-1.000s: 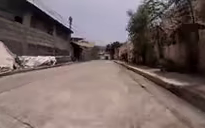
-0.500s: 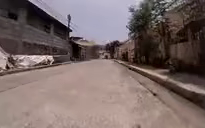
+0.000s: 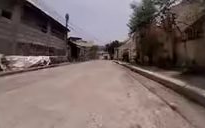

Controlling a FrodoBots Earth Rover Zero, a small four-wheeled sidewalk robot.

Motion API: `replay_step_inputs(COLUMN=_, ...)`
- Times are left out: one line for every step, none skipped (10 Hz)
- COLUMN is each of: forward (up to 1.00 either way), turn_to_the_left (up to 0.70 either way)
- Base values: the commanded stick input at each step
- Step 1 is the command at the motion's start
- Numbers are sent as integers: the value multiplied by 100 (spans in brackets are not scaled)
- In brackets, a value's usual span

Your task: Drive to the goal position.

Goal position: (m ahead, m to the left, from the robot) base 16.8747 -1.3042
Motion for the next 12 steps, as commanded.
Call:
replay_step_inputs(forward=100, turn_to_the_left=0)
replay_step_inputs(forward=100, turn_to_the_left=0)
replay_step_inputs(forward=100, turn_to_the_left=0)
replay_step_inputs(forward=100, turn_to_the_left=0)
replay_step_inputs(forward=100, turn_to_the_left=0)
replay_step_inputs(forward=100, turn_to_the_left=0)
replay_step_inputs(forward=100, turn_to_the_left=0)
replay_step_inputs(forward=100, turn_to_the_left=0)
replay_step_inputs(forward=100, turn_to_the_left=0)
replay_step_inputs(forward=100, turn_to_the_left=0)
replay_step_inputs(forward=100, turn_to_the_left=0)
replay_step_inputs(forward=100, turn_to_the_left=0)
